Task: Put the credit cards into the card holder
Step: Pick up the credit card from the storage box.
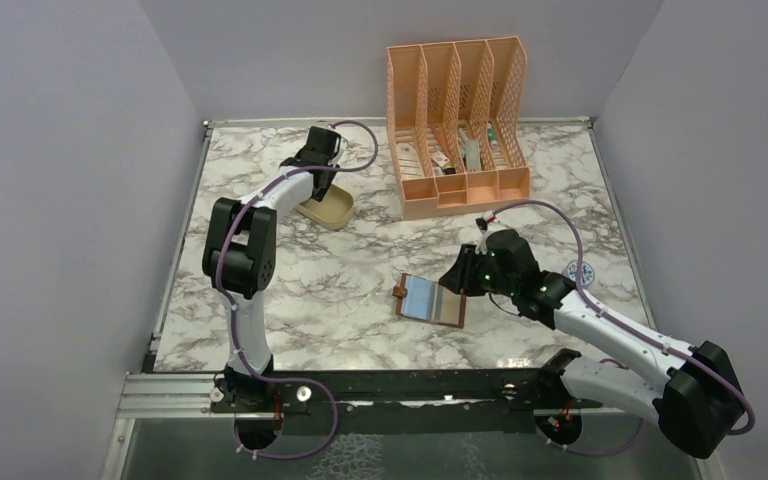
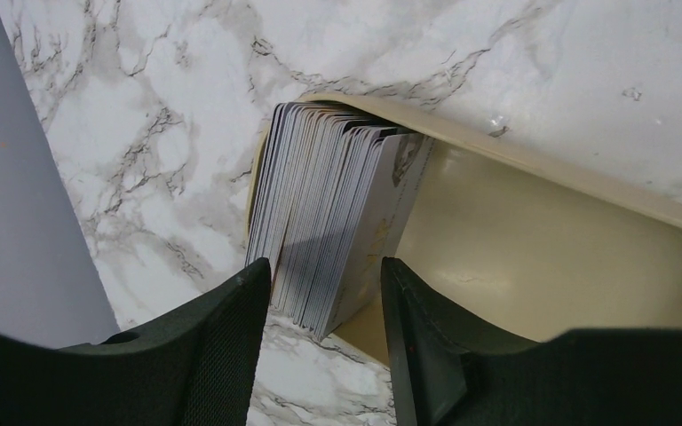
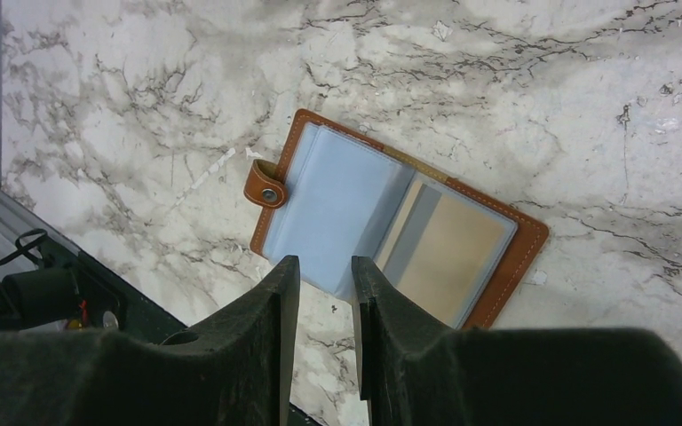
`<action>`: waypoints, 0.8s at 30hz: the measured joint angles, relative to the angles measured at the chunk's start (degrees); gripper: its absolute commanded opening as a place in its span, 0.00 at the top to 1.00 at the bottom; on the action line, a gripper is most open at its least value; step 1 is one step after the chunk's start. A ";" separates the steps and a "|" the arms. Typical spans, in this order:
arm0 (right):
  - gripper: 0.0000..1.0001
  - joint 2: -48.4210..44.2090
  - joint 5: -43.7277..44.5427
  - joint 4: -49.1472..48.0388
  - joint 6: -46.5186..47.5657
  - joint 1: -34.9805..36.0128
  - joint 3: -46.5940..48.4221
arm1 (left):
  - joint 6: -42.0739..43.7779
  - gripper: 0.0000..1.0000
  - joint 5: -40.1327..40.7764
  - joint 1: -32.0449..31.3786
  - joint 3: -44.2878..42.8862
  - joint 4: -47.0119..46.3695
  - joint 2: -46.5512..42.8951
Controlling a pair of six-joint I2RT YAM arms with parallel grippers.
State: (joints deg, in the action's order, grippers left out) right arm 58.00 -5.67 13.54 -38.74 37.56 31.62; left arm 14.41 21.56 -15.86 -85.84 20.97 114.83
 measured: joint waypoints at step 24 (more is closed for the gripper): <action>0.71 0.50 -0.22 -0.39 0.02 0.00 0.15 | 2.10 0.67 4.02 -0.17 -1.81 -0.92 1.44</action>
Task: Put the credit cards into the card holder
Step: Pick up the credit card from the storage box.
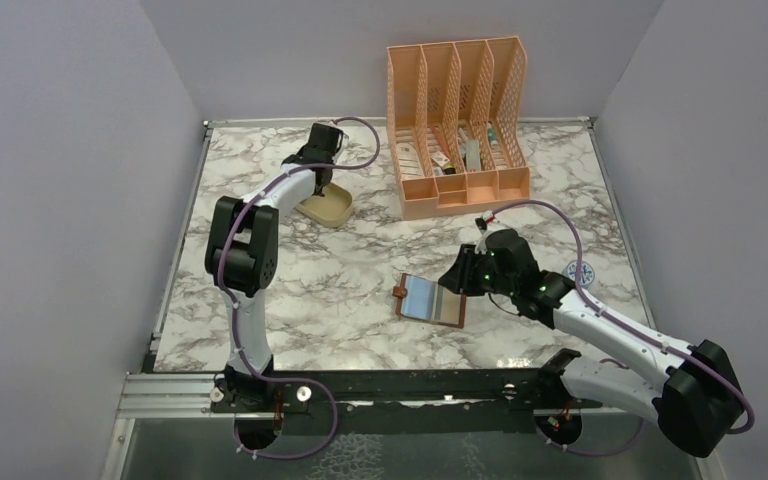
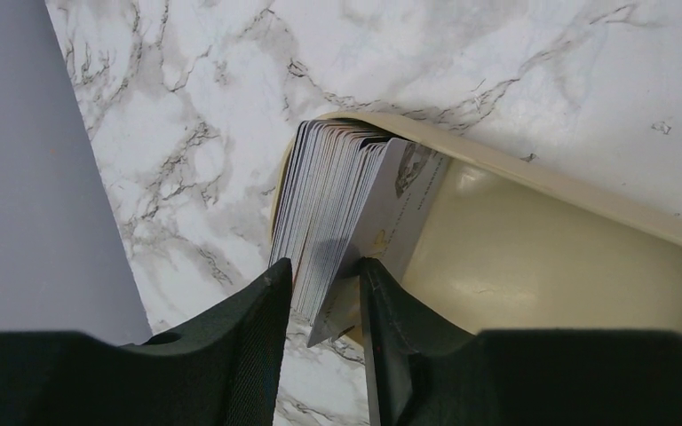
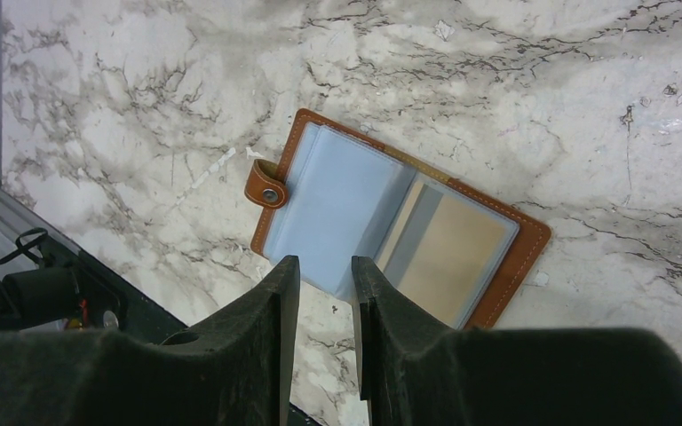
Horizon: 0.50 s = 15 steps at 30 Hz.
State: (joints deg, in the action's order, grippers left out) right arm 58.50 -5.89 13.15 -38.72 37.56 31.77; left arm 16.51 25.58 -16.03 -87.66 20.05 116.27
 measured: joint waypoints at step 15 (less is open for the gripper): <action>0.71 -0.02 -0.96 0.02 -0.02 0.00 0.00 | -3.39 1.00 -3.43 -0.22 -2.47 4.76 -0.28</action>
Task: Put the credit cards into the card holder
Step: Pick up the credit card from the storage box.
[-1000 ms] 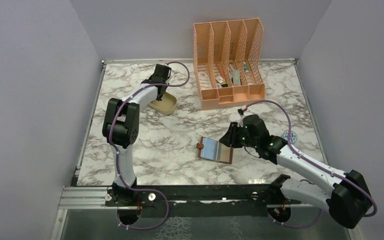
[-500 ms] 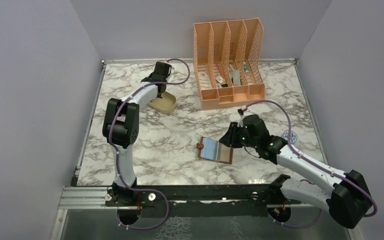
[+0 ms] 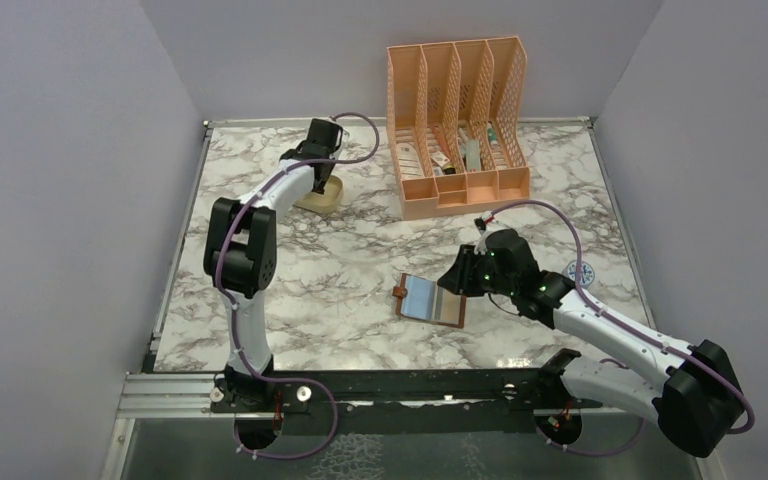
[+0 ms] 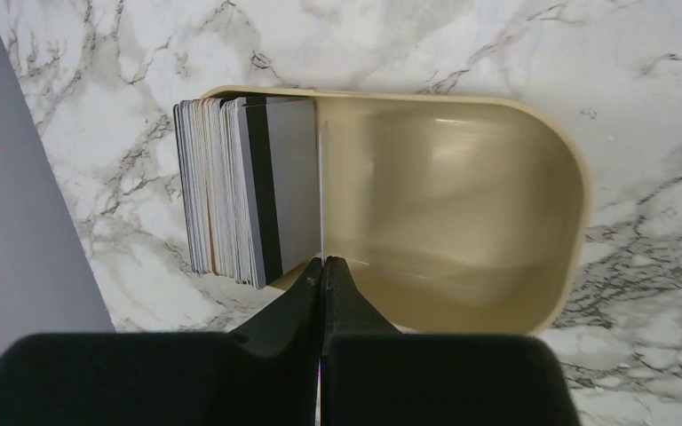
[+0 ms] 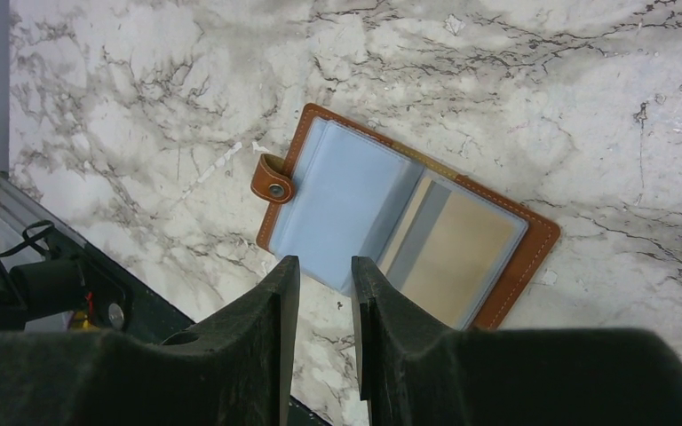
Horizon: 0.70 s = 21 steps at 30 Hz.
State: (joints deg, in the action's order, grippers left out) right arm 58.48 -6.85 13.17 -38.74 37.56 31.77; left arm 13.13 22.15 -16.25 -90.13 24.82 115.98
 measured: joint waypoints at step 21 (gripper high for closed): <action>0.73 -0.09 3.91 8.92 -4.98 0.00 2.10 | -23.47 1.00 -33.66 0.11 12.04 2.86 -24.04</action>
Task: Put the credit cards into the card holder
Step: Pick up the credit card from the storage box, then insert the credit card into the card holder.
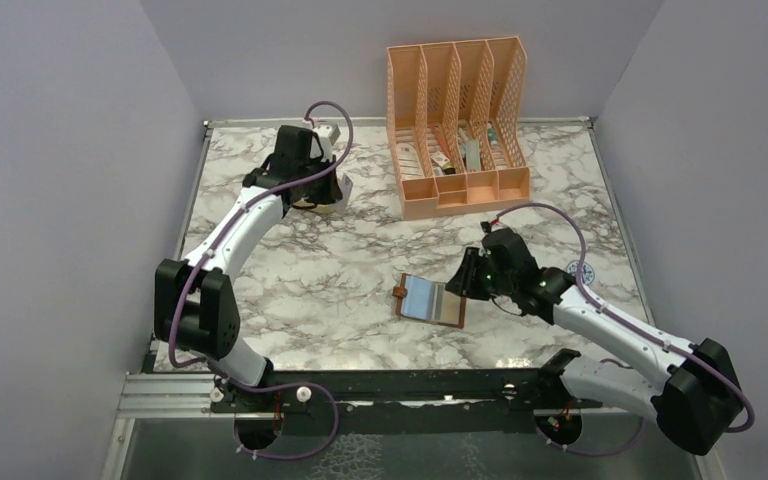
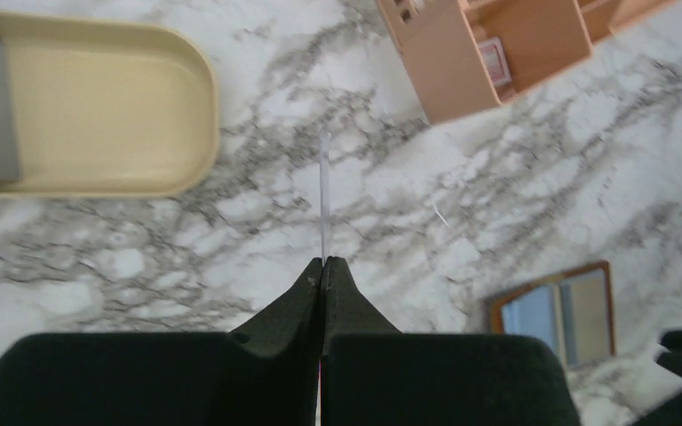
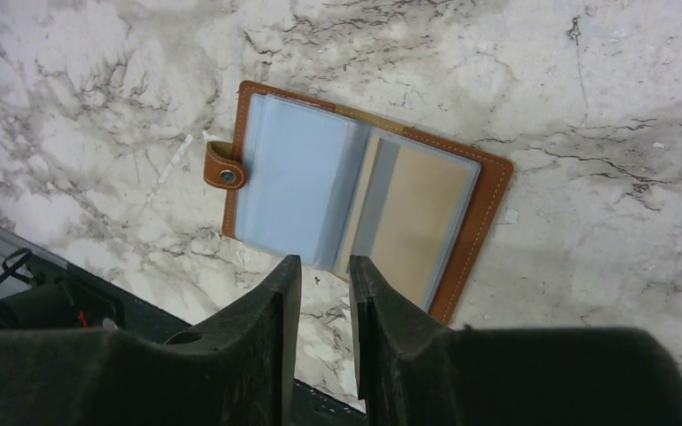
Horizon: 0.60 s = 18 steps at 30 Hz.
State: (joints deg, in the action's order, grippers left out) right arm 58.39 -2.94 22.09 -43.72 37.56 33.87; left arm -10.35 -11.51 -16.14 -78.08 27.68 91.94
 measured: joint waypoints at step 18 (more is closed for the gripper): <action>0.73 5.25 7.69 5.11 -0.98 0.00 1.42 | -23.65 1.00 -20.31 -7.37 30.36 -22.36 -16.00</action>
State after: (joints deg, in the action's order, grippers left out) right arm 63.64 4.75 27.20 -44.71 37.56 35.29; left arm -34.00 -31.81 -23.51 -47.72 5.32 75.94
